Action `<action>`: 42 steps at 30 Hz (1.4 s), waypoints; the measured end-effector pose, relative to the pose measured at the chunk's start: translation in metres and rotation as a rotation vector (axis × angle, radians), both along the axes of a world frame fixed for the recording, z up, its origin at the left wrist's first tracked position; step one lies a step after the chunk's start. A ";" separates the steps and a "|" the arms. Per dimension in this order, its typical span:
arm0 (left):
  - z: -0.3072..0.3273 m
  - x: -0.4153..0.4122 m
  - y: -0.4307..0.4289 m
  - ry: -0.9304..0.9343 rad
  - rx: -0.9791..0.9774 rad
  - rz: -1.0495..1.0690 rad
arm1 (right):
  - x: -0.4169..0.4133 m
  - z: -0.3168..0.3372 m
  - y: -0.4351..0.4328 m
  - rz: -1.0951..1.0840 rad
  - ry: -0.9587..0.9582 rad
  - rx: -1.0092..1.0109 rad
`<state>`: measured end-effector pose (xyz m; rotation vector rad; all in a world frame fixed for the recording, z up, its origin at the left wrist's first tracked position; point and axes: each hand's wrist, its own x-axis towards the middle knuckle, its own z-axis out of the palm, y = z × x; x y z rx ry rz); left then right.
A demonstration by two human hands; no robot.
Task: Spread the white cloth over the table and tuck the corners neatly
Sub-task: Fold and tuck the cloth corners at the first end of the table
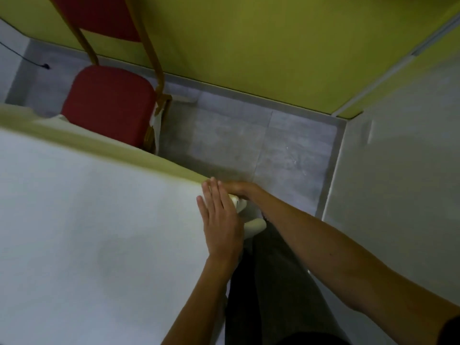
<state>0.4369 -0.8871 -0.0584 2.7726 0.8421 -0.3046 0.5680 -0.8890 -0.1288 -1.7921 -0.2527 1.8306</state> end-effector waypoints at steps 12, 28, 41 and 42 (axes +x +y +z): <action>0.001 -0.002 -0.004 0.066 0.046 0.223 | 0.012 -0.066 0.017 0.116 -0.092 -0.106; 0.005 0.002 -0.007 0.093 -0.003 0.272 | 0.013 -0.029 0.006 0.031 0.146 -0.052; 0.003 0.003 -0.006 0.081 0.011 0.283 | 0.006 0.013 -0.001 -0.098 0.384 0.214; 0.002 0.002 -0.006 0.079 0.013 0.280 | 0.009 0.007 -0.001 -0.090 0.389 0.184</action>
